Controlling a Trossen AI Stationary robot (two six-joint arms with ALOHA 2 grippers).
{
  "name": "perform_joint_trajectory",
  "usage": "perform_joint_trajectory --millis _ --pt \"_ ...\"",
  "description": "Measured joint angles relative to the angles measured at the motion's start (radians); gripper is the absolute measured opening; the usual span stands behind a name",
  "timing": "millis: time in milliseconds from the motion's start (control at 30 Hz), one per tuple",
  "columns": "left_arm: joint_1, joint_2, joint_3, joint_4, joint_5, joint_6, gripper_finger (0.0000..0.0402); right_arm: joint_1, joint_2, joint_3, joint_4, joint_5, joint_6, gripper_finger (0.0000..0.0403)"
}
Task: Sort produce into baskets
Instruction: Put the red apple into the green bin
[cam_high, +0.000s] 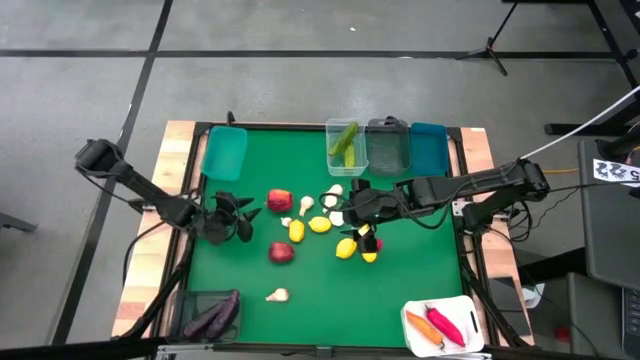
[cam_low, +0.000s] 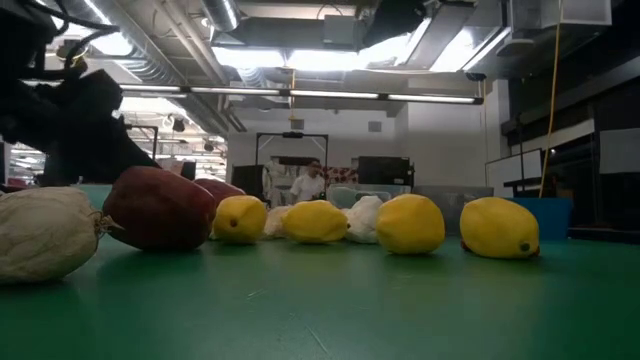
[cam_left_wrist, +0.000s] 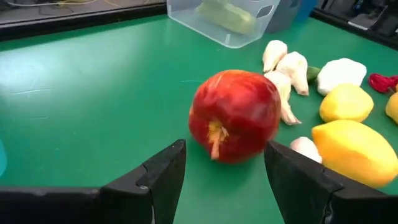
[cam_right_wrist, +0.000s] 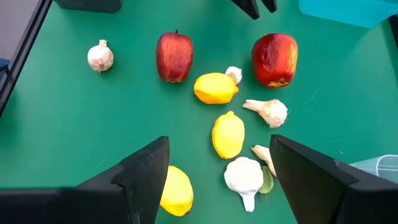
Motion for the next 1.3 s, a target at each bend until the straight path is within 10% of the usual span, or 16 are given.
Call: perform_joint_trajectory --millis 467,1300 --pt "0.279 0.001 -0.023 0.119 0.302 0.245 0.0205 0.0 0.001 0.0 -0.002 -0.002 0.0 0.0278" --pt "0.423 0.002 -0.023 0.123 0.454 0.281 0.02 0.0 0.002 0.0 -0.007 -0.003 0.0 0.0278"
